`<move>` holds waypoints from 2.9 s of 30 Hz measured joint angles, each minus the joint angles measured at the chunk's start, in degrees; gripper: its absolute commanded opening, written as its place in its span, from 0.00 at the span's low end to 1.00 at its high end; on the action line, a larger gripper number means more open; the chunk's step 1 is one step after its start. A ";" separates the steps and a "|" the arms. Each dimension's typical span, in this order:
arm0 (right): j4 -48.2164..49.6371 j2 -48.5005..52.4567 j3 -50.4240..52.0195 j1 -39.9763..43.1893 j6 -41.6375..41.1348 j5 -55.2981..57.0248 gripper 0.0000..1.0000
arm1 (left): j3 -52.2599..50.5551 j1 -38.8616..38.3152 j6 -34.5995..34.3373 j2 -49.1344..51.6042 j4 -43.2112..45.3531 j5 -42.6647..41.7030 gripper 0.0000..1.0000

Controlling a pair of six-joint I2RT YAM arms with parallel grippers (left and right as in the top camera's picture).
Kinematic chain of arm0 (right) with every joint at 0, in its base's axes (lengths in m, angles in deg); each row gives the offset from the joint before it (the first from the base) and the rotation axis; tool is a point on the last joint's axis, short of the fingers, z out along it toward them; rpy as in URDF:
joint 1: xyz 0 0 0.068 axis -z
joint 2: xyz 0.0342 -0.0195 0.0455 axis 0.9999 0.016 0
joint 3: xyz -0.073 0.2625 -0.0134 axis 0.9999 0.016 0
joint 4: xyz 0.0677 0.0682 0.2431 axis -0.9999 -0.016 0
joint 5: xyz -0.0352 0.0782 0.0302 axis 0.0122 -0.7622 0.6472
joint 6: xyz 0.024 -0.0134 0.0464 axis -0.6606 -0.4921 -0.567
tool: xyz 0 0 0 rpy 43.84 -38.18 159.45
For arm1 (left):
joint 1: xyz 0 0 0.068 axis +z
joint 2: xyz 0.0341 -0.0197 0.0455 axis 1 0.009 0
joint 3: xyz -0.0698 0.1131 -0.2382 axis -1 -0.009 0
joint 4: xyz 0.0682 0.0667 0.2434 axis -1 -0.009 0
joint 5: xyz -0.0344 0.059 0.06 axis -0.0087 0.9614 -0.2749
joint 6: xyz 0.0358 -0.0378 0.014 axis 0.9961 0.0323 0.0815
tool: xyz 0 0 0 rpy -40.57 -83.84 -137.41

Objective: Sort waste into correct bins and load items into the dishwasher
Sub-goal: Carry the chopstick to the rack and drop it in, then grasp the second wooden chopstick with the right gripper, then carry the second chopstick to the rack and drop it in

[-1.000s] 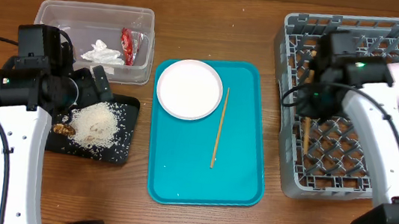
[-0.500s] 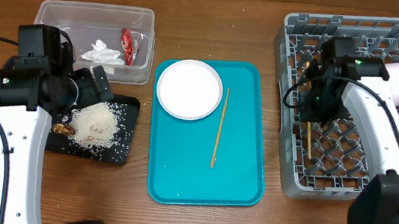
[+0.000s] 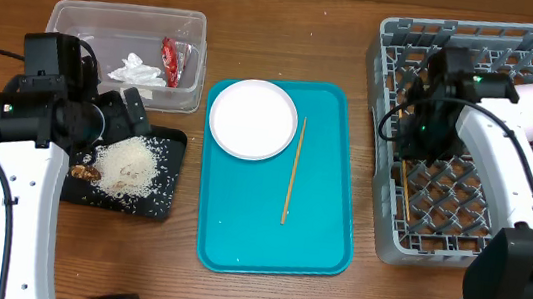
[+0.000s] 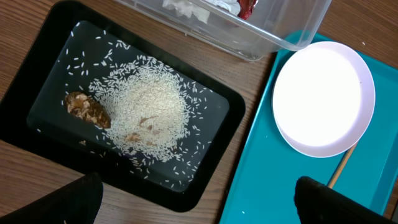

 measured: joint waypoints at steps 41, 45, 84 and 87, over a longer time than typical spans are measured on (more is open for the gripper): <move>10.69 16.94 3.06 -28.35 -24.37 -6.47 0.34 | 0.00 0.00 0.00 0.00 0.00 0.00 1.00; 9.38 17.09 3.06 -28.35 -25.38 -4.83 0.19 | 0.00 0.00 0.00 0.00 0.00 0.00 1.00; -2.60 0.33 -8.50 -3.43 -6.73 7.93 0.04 | 0.00 0.00 0.00 0.00 -0.02 0.00 1.00; -2.38 0.33 -6.97 -1.99 -3.89 7.48 0.04 | 0.00 0.00 0.00 0.00 0.00 0.00 1.00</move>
